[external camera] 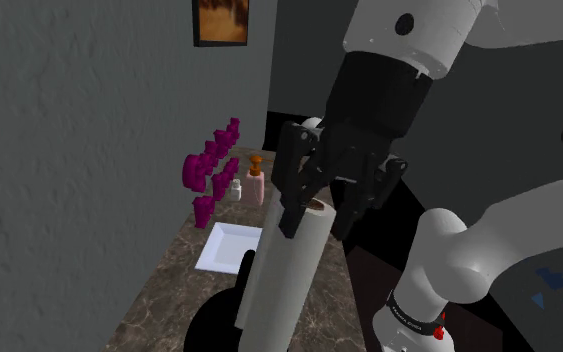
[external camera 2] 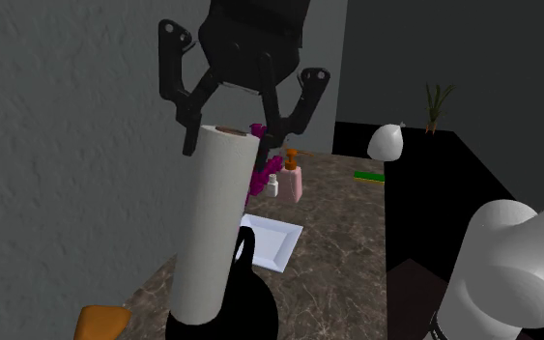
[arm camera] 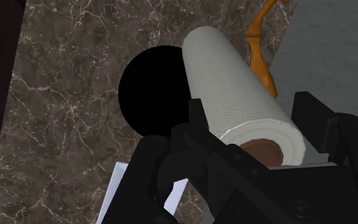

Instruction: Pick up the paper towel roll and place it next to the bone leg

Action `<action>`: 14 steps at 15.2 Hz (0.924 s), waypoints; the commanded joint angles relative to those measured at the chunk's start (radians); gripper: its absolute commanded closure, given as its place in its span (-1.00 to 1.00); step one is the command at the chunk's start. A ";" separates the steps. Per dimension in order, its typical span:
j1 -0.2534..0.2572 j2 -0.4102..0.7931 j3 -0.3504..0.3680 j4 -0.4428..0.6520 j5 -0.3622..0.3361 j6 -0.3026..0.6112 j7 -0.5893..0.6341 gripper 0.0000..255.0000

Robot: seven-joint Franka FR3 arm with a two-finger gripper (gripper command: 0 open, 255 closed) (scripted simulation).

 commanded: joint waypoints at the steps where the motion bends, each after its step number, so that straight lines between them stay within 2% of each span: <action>1: 0.013 -0.021 0.032 0.001 0.018 -0.004 0.045 1.00; 8: 0.049 -0.077 0.140 0.039 0.076 -0.028 0.198 1.00; 13: 0.057 -0.093 0.236 0.102 0.115 -0.043 0.319 1.00; 14: 0.061 -0.100 0.237 0.085 0.119 -0.032 0.315 1.00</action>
